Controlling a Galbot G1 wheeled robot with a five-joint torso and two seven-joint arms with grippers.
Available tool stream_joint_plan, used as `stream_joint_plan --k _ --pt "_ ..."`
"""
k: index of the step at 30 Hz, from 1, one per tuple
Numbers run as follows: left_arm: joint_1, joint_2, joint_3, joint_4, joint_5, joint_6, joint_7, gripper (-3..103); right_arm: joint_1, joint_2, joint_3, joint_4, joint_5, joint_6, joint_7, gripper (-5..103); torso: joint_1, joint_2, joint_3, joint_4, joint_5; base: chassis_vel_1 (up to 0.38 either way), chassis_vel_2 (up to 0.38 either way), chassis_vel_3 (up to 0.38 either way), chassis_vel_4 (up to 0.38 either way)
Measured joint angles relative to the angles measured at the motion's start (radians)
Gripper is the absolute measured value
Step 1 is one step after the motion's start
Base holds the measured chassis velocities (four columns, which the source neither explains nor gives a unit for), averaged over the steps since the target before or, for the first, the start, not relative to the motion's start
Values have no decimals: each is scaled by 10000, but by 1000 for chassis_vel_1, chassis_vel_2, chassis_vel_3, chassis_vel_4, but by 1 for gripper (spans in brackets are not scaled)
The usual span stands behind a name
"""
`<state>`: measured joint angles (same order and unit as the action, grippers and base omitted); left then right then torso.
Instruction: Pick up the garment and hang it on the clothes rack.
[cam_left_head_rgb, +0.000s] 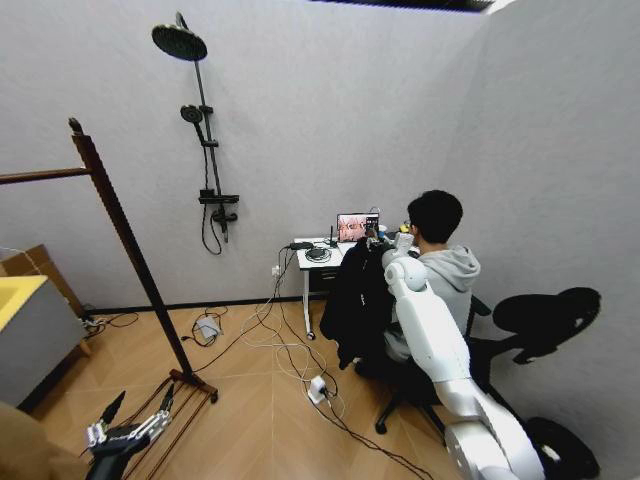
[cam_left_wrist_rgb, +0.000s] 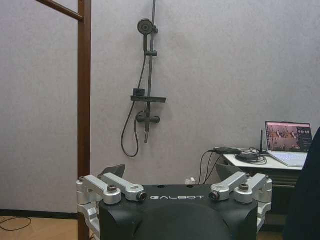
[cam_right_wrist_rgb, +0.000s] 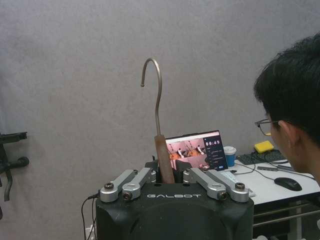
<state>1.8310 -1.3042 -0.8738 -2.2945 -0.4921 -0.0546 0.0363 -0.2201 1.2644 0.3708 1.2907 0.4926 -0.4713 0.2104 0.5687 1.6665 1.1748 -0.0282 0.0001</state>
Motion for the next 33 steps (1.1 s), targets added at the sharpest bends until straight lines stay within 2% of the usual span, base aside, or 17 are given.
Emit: stream_joint_plan --k 2,4,17,23,25,26,28,33 --pt "-1 0 0 0 0 0 0 100 11 -39 0 -35 -82 103 -66 12 -1 0 0 0 -1 0 0 0 0" --pt "0 0 0 0 0 0 1 100 16 -77 -8 -37 -117 161 -78 10 0 0 0 -2 0 0 0 0 0" --pt "0 0 0 0 0 0 1 100 -466 -261 -107 764 -134 293 -121 10 0 -1 0 0 -1 0 0 0 0" --pt "-1 0 0 0 0 0 0 100 -1833 -706 -261 2450 -149 333 -373 10 0 -1 1 1 1 0 0 0 0" --pt "-1 0 0 0 0 0 -1 100 -2585 -1050 -344 3753 -5 191 -550 10 0 0 -1 -6 2 0 0 0 0" --pt "-1 0 0 0 0 0 -1 100 -2585 -1050 -344 3753 -5 191 -550 10 0 0 -1 -6 2 0 0 0 0" --pt "-1 0 0 0 0 0 0 100 -3176 -1321 -467 4963 175 142 -790 10 -3 1 -3 1 -3 0 0 0 0" --pt "-1 0 0 0 0 0 0 100 -3768 -1494 -653 6063 332 151 -1181 10 -3 0 -2 0 -4 0 0 0 0"
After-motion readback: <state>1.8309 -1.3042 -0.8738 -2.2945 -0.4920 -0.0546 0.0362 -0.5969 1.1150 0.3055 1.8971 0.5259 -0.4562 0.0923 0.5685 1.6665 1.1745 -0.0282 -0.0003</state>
